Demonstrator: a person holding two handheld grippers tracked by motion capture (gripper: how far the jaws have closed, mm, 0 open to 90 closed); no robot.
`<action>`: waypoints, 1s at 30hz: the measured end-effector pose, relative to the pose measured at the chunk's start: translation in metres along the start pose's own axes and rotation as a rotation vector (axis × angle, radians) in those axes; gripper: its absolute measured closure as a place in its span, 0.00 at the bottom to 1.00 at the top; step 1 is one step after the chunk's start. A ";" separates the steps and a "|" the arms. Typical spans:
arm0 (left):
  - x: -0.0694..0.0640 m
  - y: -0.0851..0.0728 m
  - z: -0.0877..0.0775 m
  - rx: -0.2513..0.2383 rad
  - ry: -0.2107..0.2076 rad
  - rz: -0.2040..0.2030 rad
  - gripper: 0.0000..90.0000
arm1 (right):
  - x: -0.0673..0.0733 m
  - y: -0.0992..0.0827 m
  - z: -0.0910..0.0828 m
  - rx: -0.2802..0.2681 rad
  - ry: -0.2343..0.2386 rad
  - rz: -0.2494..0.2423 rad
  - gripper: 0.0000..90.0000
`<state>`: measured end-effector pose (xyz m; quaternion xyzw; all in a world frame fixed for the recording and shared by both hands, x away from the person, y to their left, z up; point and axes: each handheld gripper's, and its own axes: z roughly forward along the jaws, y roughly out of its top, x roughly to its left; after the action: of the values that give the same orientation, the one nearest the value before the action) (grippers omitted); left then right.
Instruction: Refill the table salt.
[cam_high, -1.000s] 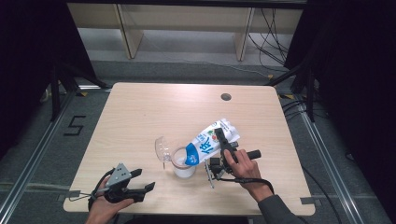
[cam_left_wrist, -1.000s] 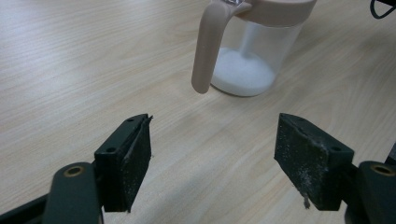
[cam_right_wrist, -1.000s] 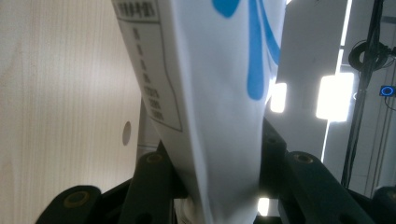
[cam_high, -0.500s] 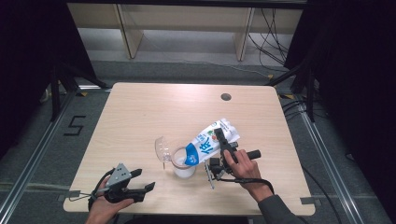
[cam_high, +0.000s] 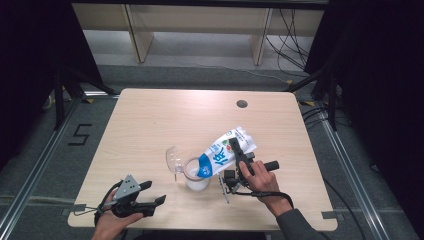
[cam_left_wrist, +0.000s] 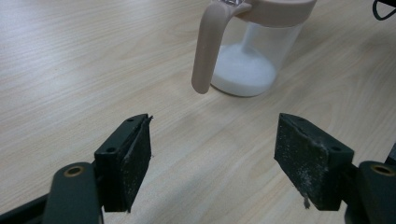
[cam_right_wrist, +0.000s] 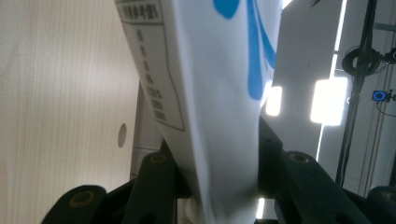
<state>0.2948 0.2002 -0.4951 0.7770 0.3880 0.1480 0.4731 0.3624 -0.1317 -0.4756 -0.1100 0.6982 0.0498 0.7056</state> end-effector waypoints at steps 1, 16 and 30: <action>0.000 0.000 0.000 -0.002 -0.003 -0.001 0.30 | 0.000 0.000 0.000 0.002 0.001 0.001 0.77; 0.001 0.000 0.000 -0.003 -0.007 0.015 0.30 | -0.003 0.001 0.002 -0.050 -0.028 -0.062 0.80; 0.001 0.000 0.000 -0.002 -0.008 0.015 0.30 | -0.003 0.001 -0.001 -0.037 -0.022 -0.051 0.84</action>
<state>0.2956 0.2009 -0.4949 0.7800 0.3801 0.1487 0.4743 0.3617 -0.1311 -0.4729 -0.1402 0.6864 0.0459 0.7121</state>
